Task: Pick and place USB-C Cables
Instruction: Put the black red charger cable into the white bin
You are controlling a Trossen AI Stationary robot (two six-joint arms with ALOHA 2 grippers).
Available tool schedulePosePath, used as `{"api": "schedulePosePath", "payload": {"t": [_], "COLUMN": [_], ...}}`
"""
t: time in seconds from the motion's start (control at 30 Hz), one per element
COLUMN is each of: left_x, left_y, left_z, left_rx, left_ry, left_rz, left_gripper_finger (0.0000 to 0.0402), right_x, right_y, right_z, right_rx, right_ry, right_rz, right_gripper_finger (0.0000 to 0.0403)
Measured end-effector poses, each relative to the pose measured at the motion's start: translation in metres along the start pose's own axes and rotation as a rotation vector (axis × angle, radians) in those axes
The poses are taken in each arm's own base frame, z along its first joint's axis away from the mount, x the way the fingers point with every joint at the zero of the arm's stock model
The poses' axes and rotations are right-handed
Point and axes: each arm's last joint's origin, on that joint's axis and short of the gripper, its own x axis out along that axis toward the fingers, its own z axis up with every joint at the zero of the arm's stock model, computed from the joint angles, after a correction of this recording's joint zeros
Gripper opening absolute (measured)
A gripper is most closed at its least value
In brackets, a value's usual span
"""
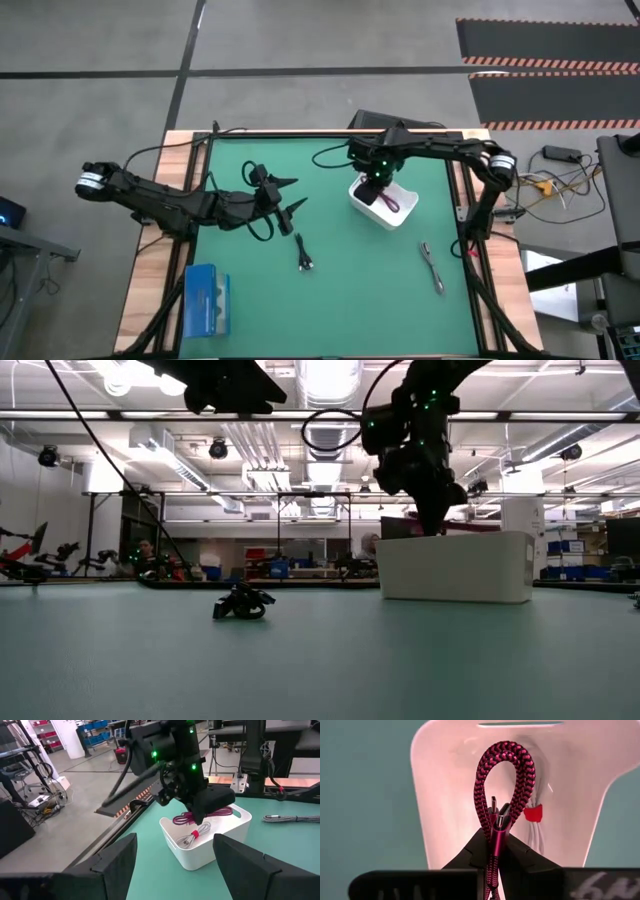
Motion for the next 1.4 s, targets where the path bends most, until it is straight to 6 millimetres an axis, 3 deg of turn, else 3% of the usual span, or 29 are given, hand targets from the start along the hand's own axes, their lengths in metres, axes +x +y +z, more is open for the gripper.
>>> {"api": "schedulePosePath", "payload": {"t": [0.6, 1.4], "left_x": [0.0, 0.0], "left_y": [0.0, 0.0], "left_z": [-0.002, -0.002], "left_rx": [0.013, 0.014], "left_ry": [0.02, 0.019], "left_rz": [0.0, 0.0], "left_gripper_finger": [0.0246, 0.0246], "right_x": [0.031, 0.048], "right_y": [-0.008, -0.01], "right_z": [0.006, 0.009], "right_rx": [-0.048, -0.088], "right_ry": [0.06, -0.018], "right_rz": [-0.047, -0.028], "right_gripper_finger": [0.0018, 0.0018]}}
